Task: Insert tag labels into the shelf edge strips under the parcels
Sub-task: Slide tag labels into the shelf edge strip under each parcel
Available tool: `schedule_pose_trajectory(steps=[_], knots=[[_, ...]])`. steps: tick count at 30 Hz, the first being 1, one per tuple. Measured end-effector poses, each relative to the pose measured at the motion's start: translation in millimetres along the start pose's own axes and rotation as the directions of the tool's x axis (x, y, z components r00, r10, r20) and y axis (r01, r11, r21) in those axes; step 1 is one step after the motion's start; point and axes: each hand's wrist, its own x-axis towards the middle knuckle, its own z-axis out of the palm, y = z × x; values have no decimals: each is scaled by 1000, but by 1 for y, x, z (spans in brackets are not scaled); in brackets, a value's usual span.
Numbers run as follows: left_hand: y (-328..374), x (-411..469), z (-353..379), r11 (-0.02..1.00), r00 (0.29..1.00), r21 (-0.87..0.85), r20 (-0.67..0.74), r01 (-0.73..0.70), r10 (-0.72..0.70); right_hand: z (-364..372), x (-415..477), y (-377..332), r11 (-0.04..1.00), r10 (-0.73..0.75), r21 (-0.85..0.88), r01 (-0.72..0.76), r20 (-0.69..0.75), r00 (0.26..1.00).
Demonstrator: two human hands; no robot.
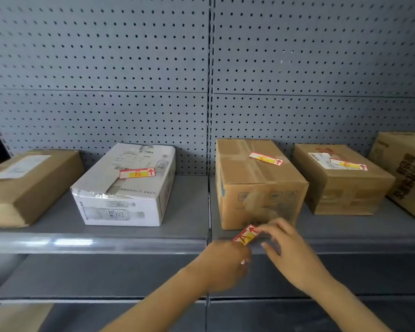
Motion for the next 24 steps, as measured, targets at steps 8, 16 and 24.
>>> schedule_pose_trajectory(steps=[8, 16, 24], knots=[[-18, 4, -7, 996, 997, -59, -40, -66, 64, 22, 31, 2, 982, -118, -144, 120, 18, 993], [-34, 4, -7, 996, 998, -90, -62, -19, 13, 5, 35, -1, 990, -119, -93, 105, -161, 980], [-44, -21, -26, 980, 979, -162, -149, 112, -137, -2, 40, -34, 972, -157, 146, 183, -176, 972]])
